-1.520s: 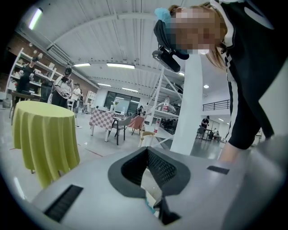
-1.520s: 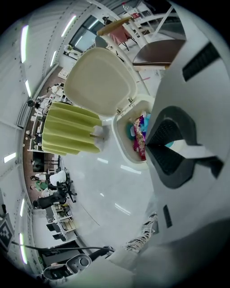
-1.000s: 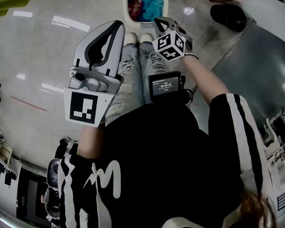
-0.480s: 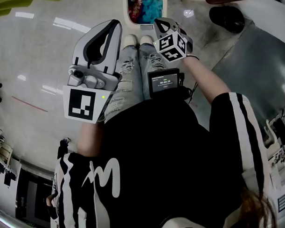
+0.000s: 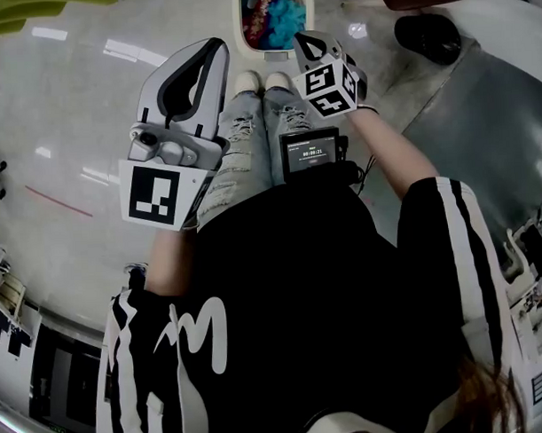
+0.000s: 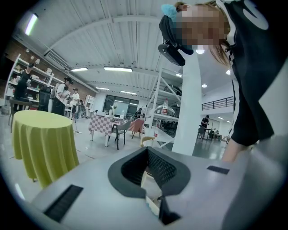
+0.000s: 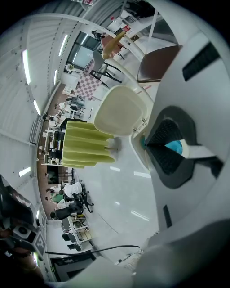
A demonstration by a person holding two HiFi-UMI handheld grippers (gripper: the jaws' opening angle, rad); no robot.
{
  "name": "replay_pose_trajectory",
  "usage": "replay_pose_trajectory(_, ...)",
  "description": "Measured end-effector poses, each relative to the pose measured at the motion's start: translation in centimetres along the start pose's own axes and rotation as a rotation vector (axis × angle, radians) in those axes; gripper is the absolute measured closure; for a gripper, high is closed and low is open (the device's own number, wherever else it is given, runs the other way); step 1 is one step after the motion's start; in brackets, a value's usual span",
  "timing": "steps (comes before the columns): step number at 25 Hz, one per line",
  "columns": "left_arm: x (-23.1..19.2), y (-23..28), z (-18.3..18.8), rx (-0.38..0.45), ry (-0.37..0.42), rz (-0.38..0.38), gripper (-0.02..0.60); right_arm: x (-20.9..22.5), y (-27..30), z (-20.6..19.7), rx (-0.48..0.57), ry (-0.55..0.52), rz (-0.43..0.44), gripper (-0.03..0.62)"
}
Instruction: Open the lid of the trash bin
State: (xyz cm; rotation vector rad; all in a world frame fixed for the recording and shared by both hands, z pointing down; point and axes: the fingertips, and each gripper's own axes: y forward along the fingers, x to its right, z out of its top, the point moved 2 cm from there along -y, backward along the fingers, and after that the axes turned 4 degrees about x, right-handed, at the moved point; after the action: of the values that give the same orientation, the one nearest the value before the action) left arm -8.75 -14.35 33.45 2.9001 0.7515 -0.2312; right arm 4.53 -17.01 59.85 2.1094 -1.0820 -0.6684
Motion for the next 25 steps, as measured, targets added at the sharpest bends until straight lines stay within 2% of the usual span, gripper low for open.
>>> replay_pose_trajectory(11,0.6,0.2,0.9,0.008,-0.004,0.0,0.574,1.8,-2.5,2.2,0.05,0.067,-0.046,0.589)
replay_pose_trajectory(25,1.1,0.1,2.2,0.011,0.013,-0.001,0.574,2.8,-5.8,6.0,0.167,0.142,-0.103,0.589)
